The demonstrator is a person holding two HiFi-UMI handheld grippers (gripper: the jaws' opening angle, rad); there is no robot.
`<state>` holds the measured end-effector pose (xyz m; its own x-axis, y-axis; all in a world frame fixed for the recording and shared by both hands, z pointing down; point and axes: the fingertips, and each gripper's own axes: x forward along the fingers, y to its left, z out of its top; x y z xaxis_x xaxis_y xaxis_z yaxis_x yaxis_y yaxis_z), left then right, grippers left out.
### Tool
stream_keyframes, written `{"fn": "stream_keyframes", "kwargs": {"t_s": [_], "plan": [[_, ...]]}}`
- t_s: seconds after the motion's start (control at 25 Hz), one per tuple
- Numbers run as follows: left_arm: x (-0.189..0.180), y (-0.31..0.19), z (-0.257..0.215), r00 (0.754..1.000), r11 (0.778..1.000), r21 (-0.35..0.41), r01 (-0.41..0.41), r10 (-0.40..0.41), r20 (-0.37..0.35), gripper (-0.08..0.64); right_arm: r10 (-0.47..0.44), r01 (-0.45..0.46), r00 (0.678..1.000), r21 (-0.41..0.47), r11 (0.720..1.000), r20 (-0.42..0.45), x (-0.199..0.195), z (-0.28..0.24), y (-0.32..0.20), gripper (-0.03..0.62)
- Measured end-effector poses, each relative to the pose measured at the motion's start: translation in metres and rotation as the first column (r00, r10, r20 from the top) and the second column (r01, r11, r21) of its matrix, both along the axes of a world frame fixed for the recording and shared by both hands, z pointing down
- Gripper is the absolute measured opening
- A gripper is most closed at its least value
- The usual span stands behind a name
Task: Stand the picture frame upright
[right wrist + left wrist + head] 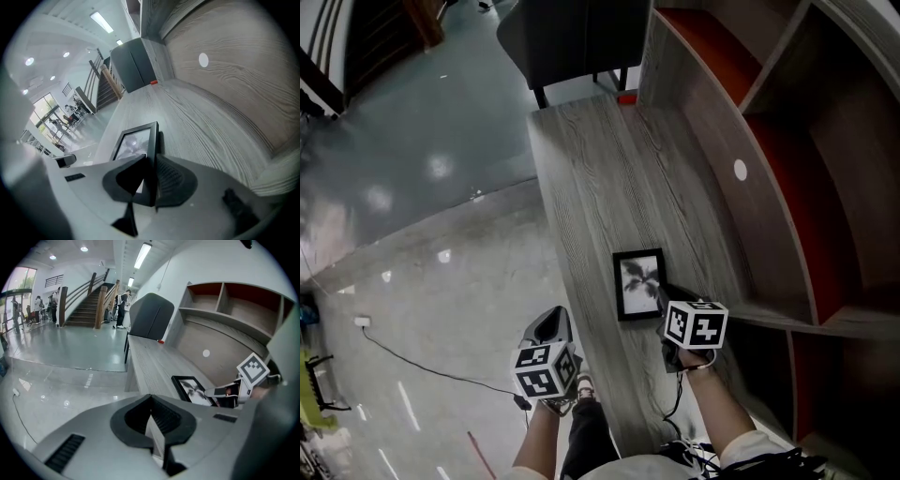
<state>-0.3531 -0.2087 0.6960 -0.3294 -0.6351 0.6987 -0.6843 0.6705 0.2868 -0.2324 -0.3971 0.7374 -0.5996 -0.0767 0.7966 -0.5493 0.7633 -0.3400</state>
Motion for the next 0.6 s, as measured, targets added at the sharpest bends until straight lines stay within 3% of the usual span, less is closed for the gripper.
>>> {"fn": "stream_keyframes", "kwargs": {"t_s": [0.6], "plan": [[0.026,0.015,-0.021,0.999,0.999,0.026,-0.038,0.038,0.016,0.014,0.045,-0.047,0.996,0.019,0.999,0.075,0.02,-0.039,0.024,0.086]]}}
